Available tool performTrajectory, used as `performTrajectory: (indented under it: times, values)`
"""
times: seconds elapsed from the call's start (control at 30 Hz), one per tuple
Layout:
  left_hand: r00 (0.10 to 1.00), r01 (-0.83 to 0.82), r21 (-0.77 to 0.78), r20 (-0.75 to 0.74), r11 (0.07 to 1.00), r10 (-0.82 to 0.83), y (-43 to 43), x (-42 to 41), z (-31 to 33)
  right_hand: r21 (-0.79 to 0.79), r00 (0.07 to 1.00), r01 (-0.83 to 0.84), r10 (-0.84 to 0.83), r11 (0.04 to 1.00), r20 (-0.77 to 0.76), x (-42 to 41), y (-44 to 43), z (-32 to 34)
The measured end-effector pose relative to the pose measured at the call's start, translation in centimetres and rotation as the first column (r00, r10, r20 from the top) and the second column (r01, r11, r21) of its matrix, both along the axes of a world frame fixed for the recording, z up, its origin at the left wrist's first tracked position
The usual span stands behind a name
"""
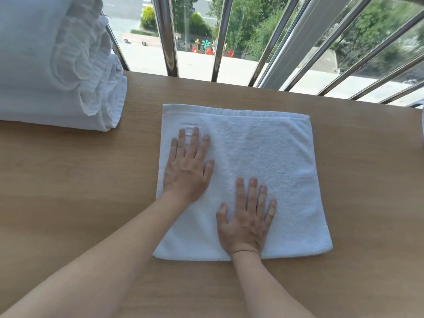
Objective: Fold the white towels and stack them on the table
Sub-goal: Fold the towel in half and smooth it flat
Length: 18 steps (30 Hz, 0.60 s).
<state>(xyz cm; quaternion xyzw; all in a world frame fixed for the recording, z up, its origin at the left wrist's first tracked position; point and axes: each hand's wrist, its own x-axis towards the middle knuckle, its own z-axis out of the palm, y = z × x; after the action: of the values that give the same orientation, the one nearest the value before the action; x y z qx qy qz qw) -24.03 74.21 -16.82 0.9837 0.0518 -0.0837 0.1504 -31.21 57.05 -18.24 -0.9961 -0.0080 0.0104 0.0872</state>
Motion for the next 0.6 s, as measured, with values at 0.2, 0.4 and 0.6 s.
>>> performTrajectory:
  times: [0.2,0.4,0.6]
  values:
    - [0.996,0.087,0.047,0.031,0.995,-0.089,-3.7,-10.3,-0.7,0.016,0.998,0.021,-0.021,1.0,-0.058,0.0,0.1,0.5]
    - [0.997,0.069,0.085,0.014,0.994,-0.071,-1.4,-12.8,-0.6,0.001,0.988,0.011,-0.01,1.0,-0.156,-0.5,-0.3,1.0]
    - [0.995,0.102,0.096,0.005,0.99,-0.103,-0.9,-13.1,-0.9,-0.04,0.982,-0.004,-0.004,0.999,-0.188,-3.8,-4.4,0.7]
